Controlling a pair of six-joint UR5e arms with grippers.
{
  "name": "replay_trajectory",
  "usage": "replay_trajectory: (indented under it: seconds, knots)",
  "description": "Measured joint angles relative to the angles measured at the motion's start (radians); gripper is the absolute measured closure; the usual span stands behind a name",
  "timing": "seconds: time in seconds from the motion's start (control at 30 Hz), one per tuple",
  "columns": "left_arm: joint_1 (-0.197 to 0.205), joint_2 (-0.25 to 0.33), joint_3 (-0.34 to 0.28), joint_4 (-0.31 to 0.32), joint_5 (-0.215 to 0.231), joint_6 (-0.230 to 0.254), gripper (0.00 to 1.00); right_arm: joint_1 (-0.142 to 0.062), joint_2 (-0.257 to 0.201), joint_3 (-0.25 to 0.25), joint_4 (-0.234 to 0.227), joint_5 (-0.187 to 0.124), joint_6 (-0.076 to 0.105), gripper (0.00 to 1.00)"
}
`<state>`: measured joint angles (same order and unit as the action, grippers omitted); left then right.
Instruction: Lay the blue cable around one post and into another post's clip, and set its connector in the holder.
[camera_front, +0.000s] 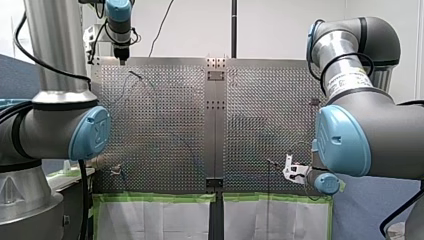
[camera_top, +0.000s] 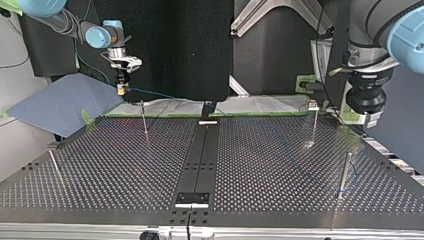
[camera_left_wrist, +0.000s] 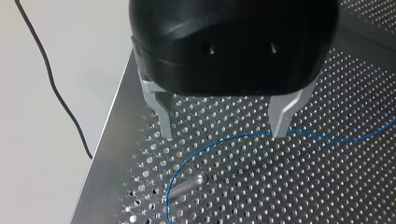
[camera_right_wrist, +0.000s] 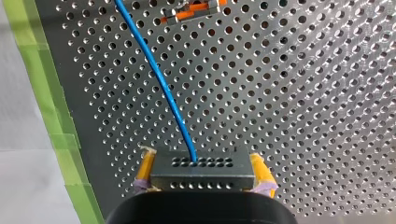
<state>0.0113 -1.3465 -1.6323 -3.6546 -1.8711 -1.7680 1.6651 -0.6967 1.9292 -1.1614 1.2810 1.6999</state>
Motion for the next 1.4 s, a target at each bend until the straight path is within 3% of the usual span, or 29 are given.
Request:
replay_trajectory:
  seconds: [0.37,0.7,1.2,1.4]
  knots:
    - [-0.029,0.04,-0.083,0.088,0.086,0.058,0.01,0.0,0.0,0.0,0.003,0.002,-0.009,1.0]
    - [-0.112,-0.03,-0.17,0.175,0.163,0.044,0.01,0.0,-0.001,0.001,0.027,0.024,-0.037,1.0]
    - [-0.246,-0.165,-0.304,0.309,0.068,0.047,0.01,0.005,-0.001,0.001,0.04,0.026,-0.052,1.0]
    - [-0.29,-0.208,-0.299,0.353,0.067,0.046,0.01,0.01,-0.001,0.001,0.038,0.025,-0.052,1.0]
